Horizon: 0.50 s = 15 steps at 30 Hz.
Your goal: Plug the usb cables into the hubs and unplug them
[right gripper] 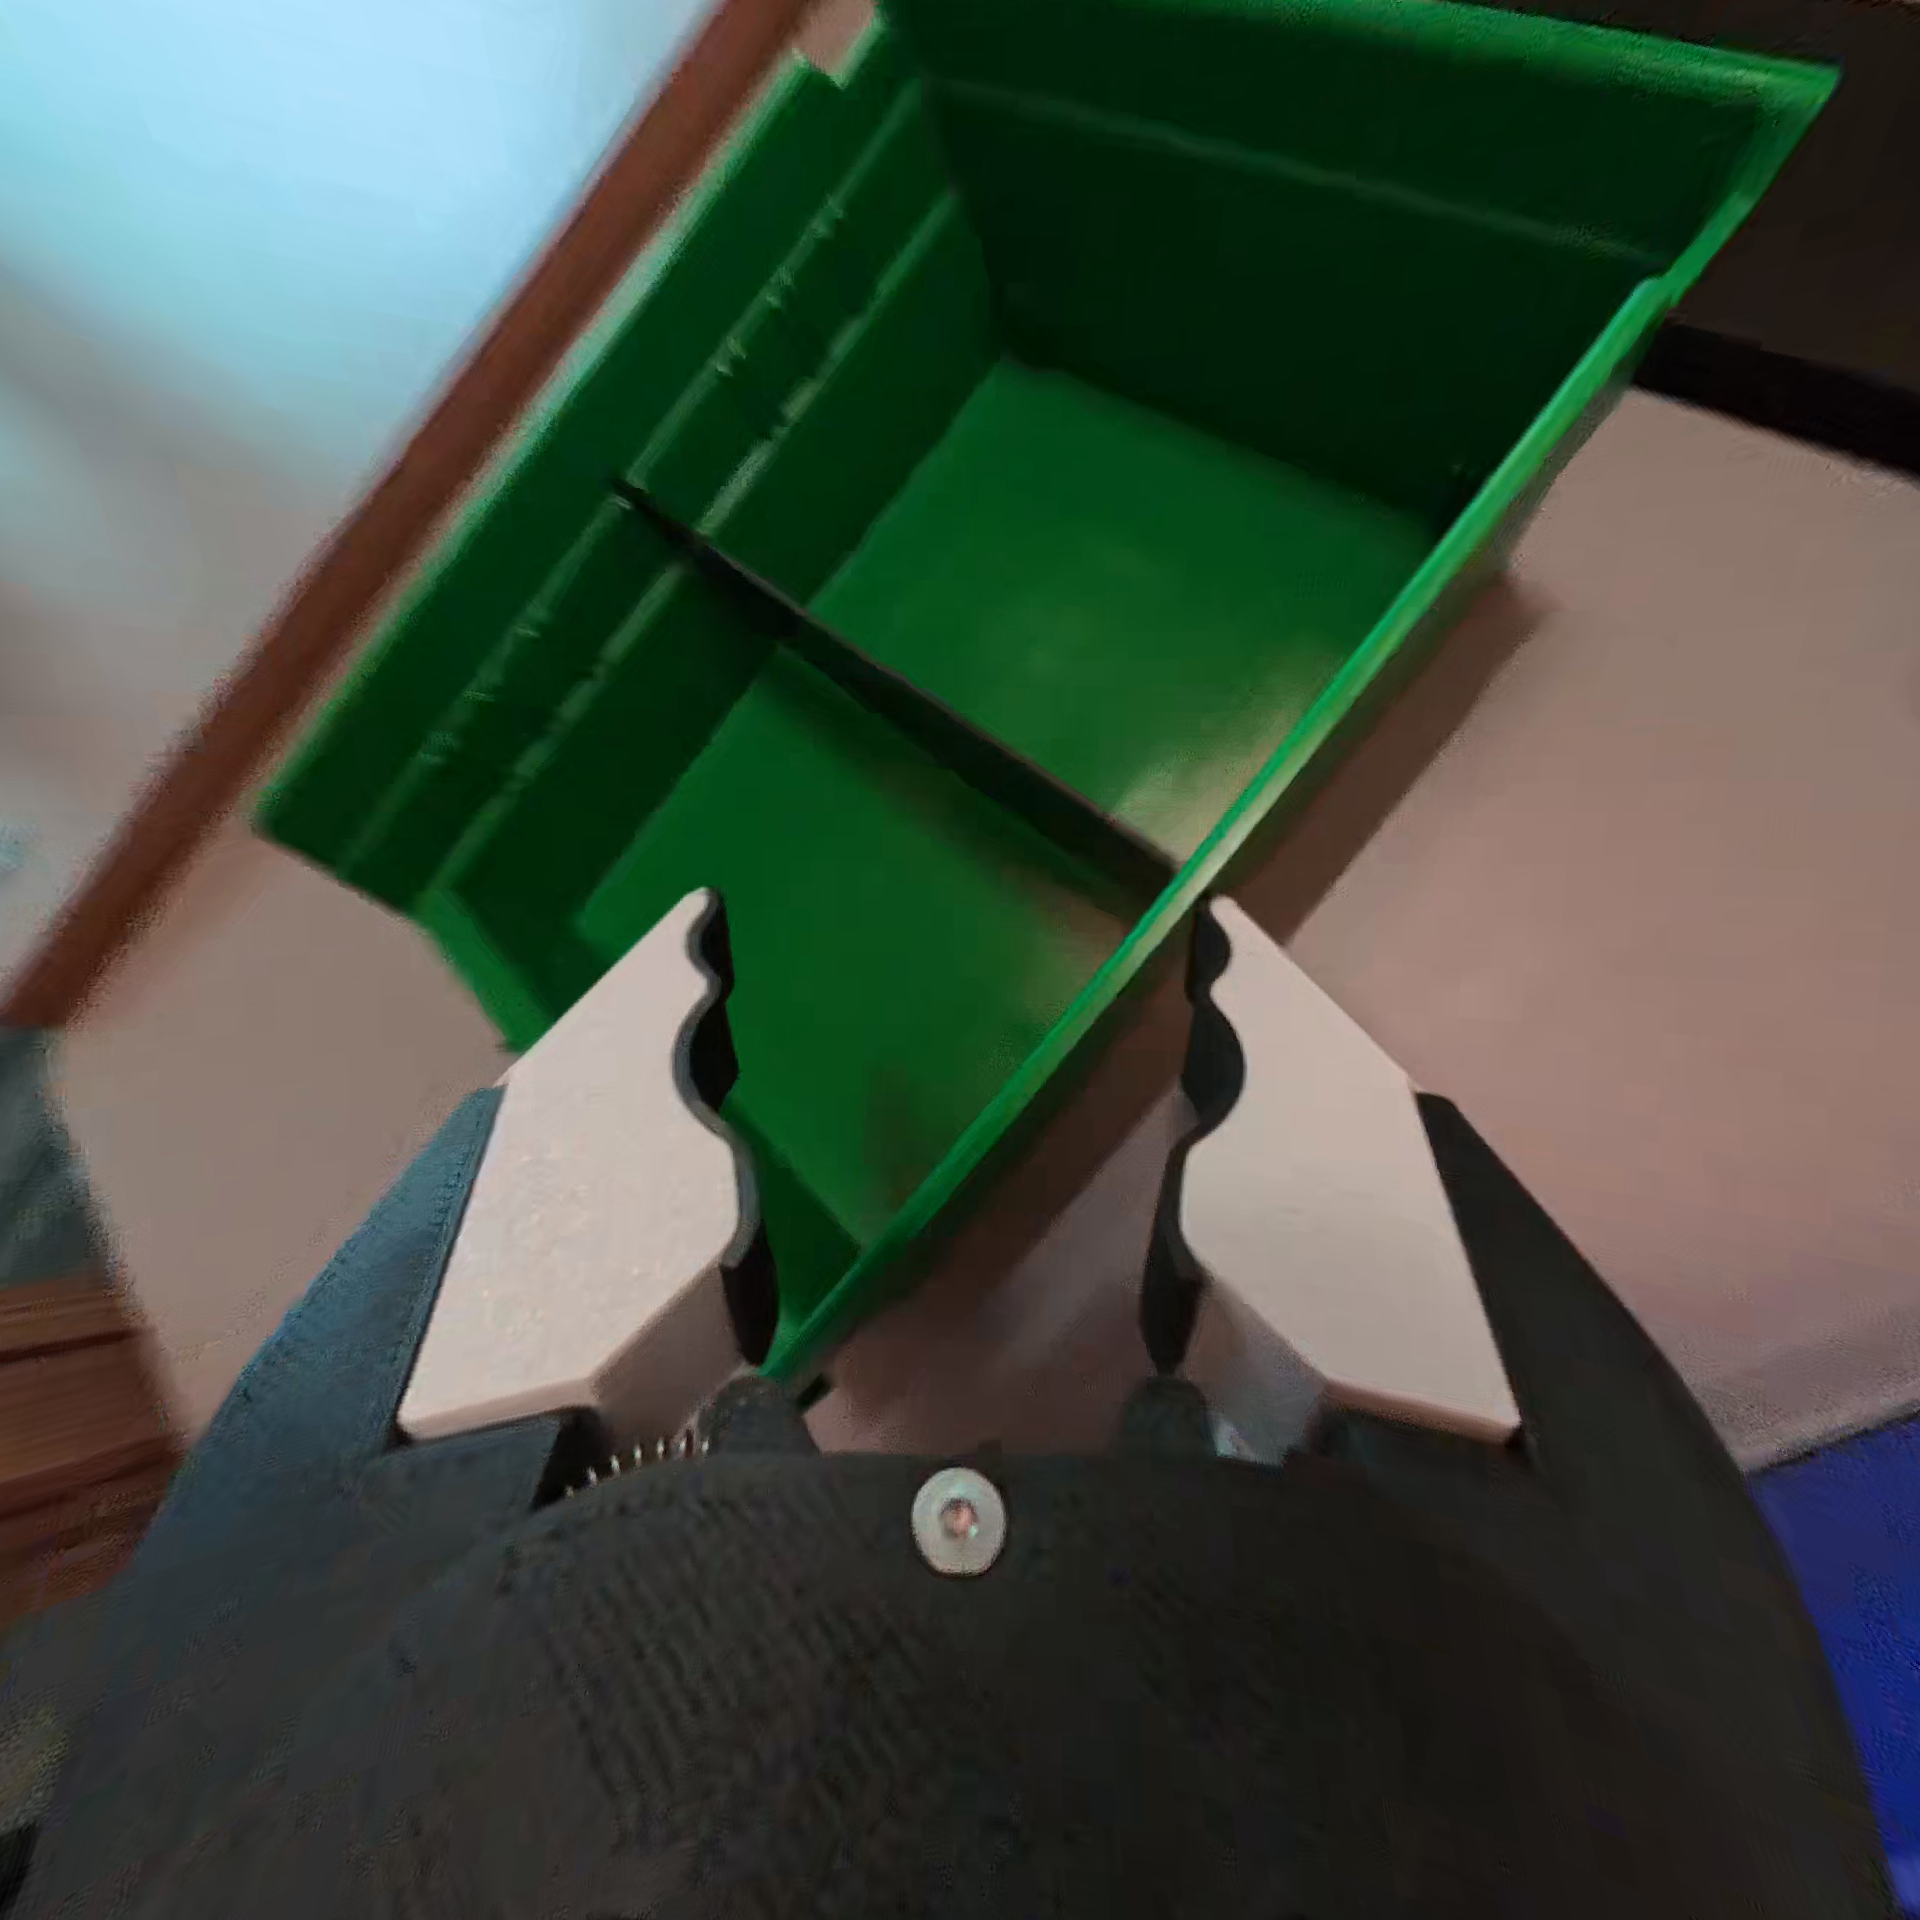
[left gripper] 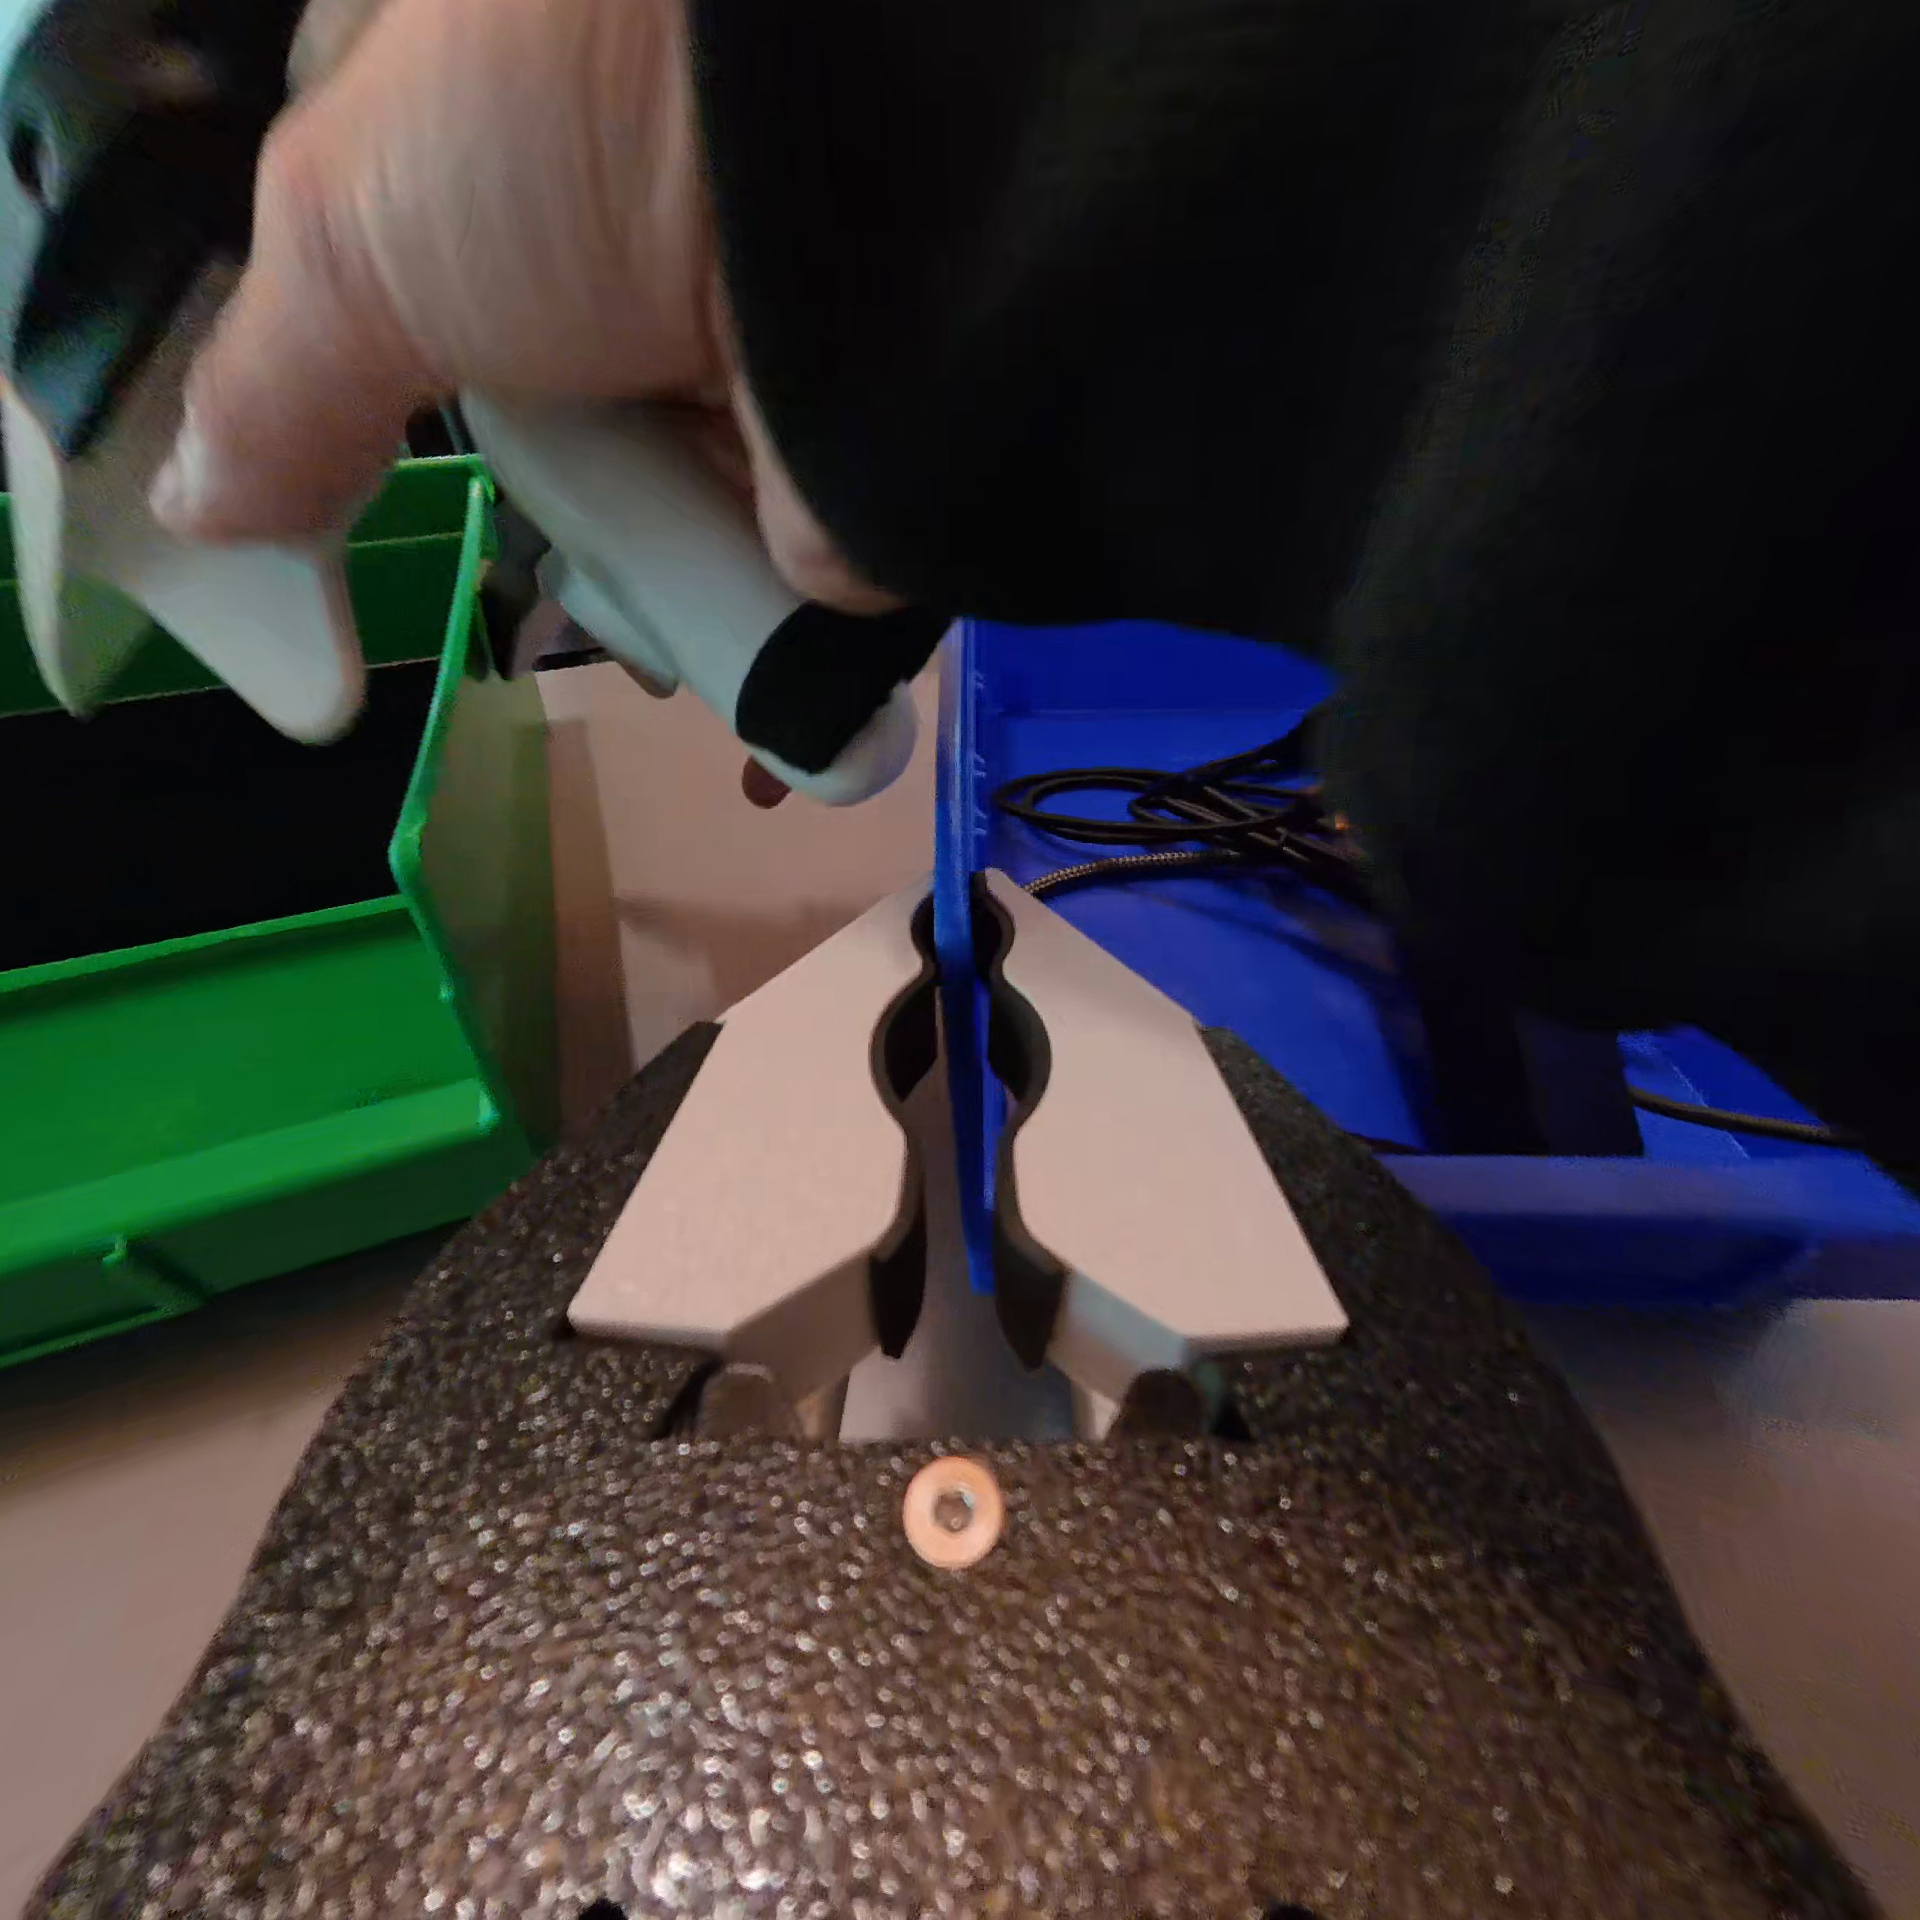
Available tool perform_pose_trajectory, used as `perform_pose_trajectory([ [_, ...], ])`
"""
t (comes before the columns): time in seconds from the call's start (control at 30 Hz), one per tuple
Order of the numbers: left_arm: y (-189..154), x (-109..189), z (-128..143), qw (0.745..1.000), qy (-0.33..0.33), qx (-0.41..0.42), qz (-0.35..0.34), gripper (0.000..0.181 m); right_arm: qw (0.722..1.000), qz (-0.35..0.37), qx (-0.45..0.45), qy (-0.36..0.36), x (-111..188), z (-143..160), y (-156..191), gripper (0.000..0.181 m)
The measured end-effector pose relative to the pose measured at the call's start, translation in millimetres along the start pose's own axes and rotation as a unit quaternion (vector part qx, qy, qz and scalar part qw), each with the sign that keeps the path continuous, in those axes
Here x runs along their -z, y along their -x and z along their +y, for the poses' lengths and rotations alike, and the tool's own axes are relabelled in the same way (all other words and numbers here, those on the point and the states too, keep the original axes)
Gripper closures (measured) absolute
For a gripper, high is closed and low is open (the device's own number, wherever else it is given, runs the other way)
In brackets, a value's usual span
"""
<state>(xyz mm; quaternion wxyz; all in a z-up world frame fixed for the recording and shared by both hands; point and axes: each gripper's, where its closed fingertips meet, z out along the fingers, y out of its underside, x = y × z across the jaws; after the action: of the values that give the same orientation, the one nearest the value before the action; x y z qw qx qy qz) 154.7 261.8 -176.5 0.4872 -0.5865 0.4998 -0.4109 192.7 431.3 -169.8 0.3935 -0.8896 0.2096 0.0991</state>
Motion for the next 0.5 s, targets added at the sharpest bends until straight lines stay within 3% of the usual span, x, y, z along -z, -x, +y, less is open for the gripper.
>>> perform_pose_trajectory([
  [0.17, 2, -1, 0, 1.0, 0.0, -0.004, -0.003, 0.181, 0.987, 0.089, 0.084, 0.1, -42, 28, -31, 0.104],
  [0.23, 2, -2, 0, 1.0, 0.0, -0.009, -0.005, 0.181, 0.984, 0.143, 0.072, 0.073, -45, 19, -48, 0.14],
  [0.33, 2, -2, 0, 1.0, 0.0, -0.008, -0.004, 0.181, 0.995, 0.09, 0.015, 0.043, -51, 12, -41, 0.159],
  [0.5, 2, -2, -1, 1.0, -0.002, -0.009, 0.001, 0.181, 0.993, 0.082, 0.069, 0.056, -44, 5, -29, 0.161],
])
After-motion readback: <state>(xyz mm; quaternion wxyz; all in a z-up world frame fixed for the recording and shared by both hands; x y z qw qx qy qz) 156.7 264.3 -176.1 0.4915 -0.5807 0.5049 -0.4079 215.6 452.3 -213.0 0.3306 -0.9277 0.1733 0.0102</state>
